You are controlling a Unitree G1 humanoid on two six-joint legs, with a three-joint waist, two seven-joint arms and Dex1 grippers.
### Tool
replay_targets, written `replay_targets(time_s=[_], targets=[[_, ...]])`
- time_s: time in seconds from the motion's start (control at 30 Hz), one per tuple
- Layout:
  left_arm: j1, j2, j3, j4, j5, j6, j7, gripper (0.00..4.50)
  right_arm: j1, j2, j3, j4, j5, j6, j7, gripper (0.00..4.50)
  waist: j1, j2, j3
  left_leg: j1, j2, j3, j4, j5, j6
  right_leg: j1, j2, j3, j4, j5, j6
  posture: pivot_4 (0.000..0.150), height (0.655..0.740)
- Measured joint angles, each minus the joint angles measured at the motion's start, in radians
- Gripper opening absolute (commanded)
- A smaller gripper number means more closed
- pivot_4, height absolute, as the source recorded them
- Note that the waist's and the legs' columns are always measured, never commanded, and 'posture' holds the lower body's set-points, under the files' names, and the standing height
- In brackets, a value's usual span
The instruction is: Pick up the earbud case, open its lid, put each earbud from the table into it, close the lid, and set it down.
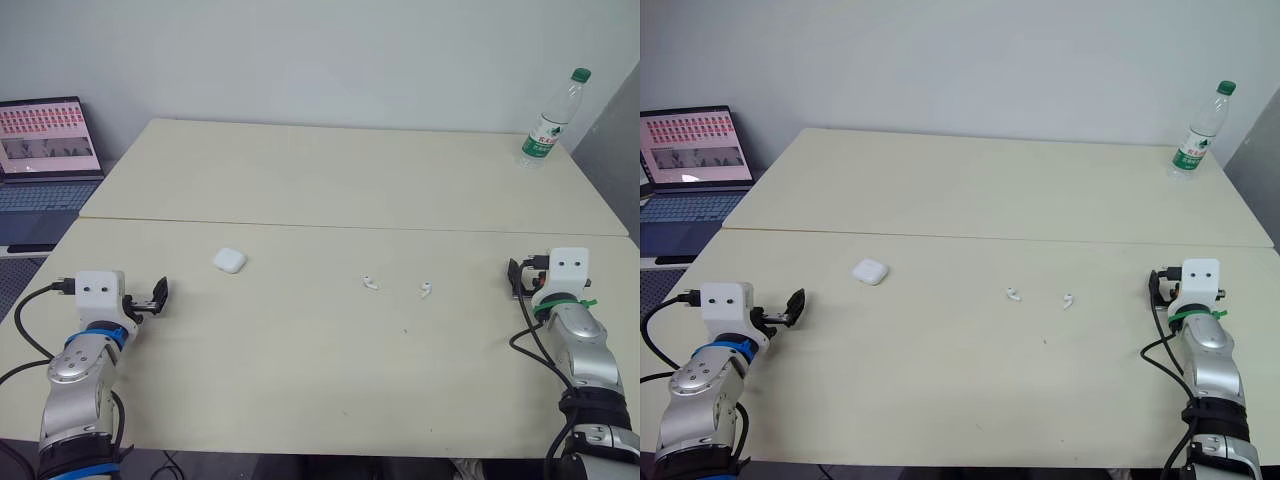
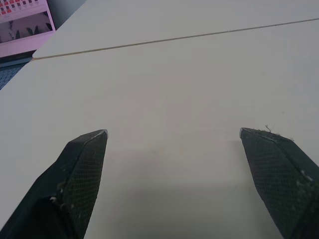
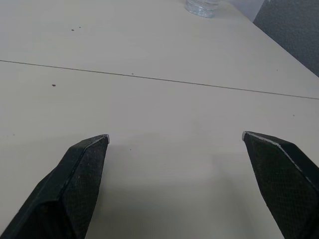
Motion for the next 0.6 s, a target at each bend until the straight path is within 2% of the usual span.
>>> replay_targets(time_s=[0.6], targets=[[0.015,0.0,0.006,-0.051,-0.04,0.04,-0.016,4.46,0.0,0.0,0.0,0.0,0.0,0.0,-0.001,4.5,0.0,0.0,0.0,0.0,0.0,0.0,0.0,0.0,0.0,0.0,0.0,0.0,0.0,0.0,0.0,0.15,0.74]])
